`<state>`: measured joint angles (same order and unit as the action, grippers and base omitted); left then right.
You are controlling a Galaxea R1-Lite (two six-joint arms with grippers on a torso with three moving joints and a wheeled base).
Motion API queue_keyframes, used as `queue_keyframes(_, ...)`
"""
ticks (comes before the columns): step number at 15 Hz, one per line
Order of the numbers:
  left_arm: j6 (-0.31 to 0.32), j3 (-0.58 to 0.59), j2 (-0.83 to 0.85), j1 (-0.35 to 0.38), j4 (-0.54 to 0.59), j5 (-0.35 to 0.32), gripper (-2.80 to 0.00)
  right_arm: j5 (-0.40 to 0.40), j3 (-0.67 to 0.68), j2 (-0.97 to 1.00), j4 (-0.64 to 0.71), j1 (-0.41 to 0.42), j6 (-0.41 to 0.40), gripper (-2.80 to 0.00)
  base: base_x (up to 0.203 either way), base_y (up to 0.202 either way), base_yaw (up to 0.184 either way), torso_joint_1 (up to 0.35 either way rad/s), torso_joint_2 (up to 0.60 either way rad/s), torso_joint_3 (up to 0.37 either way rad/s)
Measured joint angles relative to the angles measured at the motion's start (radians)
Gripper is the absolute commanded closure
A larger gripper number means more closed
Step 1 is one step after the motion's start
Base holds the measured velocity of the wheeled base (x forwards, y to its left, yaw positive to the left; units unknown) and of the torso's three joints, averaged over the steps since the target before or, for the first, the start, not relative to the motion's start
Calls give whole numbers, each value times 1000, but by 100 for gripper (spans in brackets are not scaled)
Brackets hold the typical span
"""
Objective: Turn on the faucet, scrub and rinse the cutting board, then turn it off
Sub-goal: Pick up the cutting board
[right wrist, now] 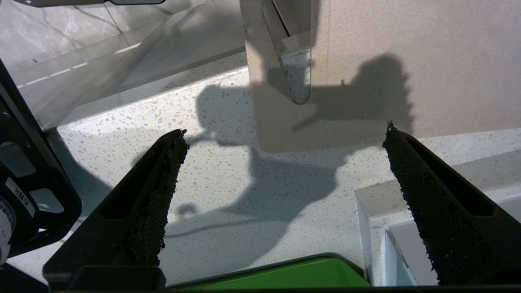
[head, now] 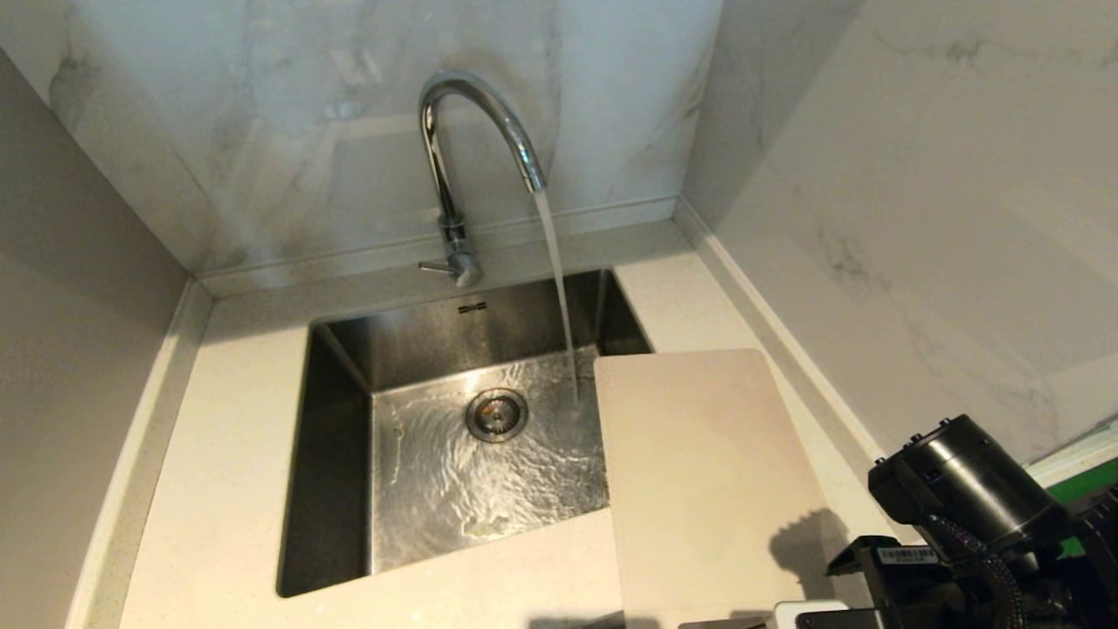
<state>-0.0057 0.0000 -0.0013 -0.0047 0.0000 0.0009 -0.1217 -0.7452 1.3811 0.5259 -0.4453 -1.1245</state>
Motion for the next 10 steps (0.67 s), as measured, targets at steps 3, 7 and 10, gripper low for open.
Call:
queue_keyframes(3, 0, 0, 0, 0, 0, 0, 0, -2, 6, 11, -3, 0, -5, -280, 0, 0, 0, 0, 0, 0)
queue_keyframes(7, 0, 0, 0, 0, 0, 0, 0, -2, 10, 41, -8, 0, -48, -280, 0, 0, 0, 0, 0, 0)
queue_keyframes(10, 0, 0, 0, 0, 0, 0, 0, 0, 19, 74, -11, -1, -52, -280, 0, 0, 0, 0, 0, 0)
